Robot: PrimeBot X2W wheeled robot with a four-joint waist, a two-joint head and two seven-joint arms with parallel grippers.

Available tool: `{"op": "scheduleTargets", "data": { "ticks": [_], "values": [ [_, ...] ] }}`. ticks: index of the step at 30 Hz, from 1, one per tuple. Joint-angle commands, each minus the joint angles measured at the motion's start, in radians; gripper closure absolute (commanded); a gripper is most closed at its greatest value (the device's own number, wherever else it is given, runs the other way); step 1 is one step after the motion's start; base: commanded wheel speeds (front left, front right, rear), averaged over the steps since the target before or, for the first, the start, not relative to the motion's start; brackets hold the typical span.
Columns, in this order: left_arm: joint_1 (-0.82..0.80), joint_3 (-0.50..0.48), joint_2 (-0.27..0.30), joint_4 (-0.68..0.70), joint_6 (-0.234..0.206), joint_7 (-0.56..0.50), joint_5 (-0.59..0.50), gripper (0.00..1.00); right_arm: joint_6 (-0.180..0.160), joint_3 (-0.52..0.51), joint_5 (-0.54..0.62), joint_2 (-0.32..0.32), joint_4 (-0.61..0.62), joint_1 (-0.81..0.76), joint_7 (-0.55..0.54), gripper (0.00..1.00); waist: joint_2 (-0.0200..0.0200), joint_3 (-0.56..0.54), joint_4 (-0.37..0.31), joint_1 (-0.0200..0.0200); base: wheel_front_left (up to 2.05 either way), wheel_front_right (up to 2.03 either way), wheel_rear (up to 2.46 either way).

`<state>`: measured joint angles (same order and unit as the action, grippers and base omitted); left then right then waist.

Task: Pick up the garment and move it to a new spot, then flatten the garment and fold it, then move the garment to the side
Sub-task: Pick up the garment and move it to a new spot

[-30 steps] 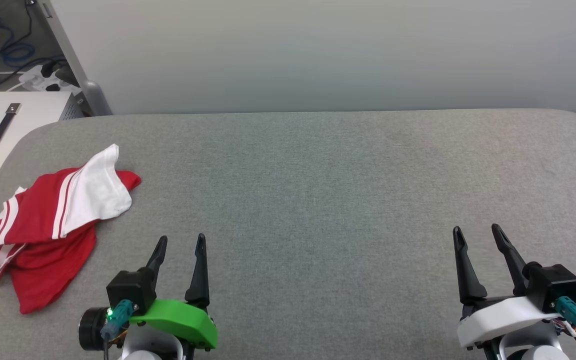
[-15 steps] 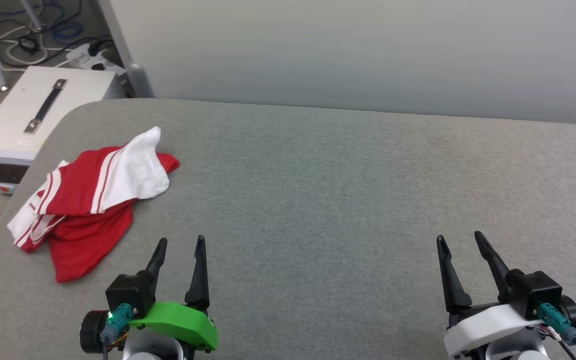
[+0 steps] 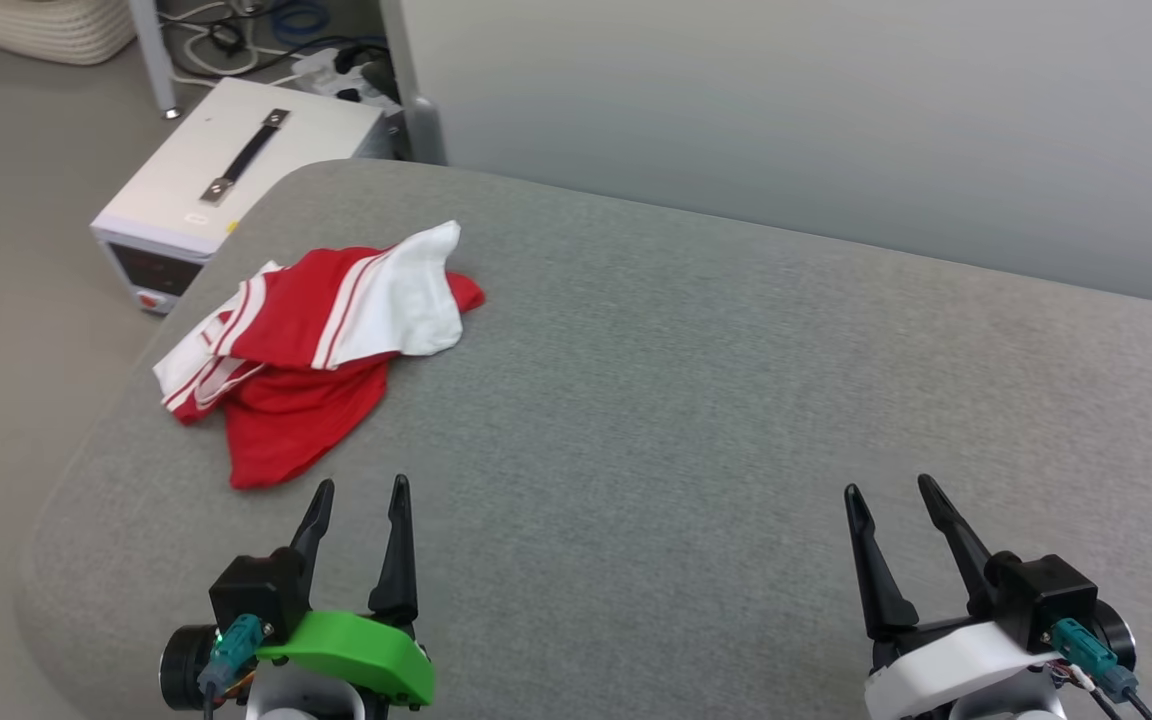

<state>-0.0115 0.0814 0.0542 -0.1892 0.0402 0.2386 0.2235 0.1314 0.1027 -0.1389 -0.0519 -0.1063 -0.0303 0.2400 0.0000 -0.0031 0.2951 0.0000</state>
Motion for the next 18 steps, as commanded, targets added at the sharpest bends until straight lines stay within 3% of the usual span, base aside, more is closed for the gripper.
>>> {"op": "scheduleTargets", "data": {
  "ticks": [1,9,18],
  "values": [
    [0.006,-0.001,-0.004,-0.008,0.008,0.013,0.01,0.0,-0.001,0.006,-0.009,0.002,-0.006,-0.005,0.012,0.0,0.0,0.0,0.055,0.0,0.0,0.0,0.0],
    [0.004,0.006,-0.004,-0.016,0.017,0.023,0.012,0.0,-0.001,0.02,-0.02,0.002,-0.015,-0.003,0.022,0.0,0.0,0.003,0.127,0.0,0.0,0.0,0.0],
    [0.006,0.002,-0.004,0.008,0.017,0.023,0.02,0.0,-0.001,0.023,-0.013,0.002,-0.017,0.004,0.022,0.0,0.0,0.009,0.147,0.0,0.0,0.0,0.0]
  ]
}}
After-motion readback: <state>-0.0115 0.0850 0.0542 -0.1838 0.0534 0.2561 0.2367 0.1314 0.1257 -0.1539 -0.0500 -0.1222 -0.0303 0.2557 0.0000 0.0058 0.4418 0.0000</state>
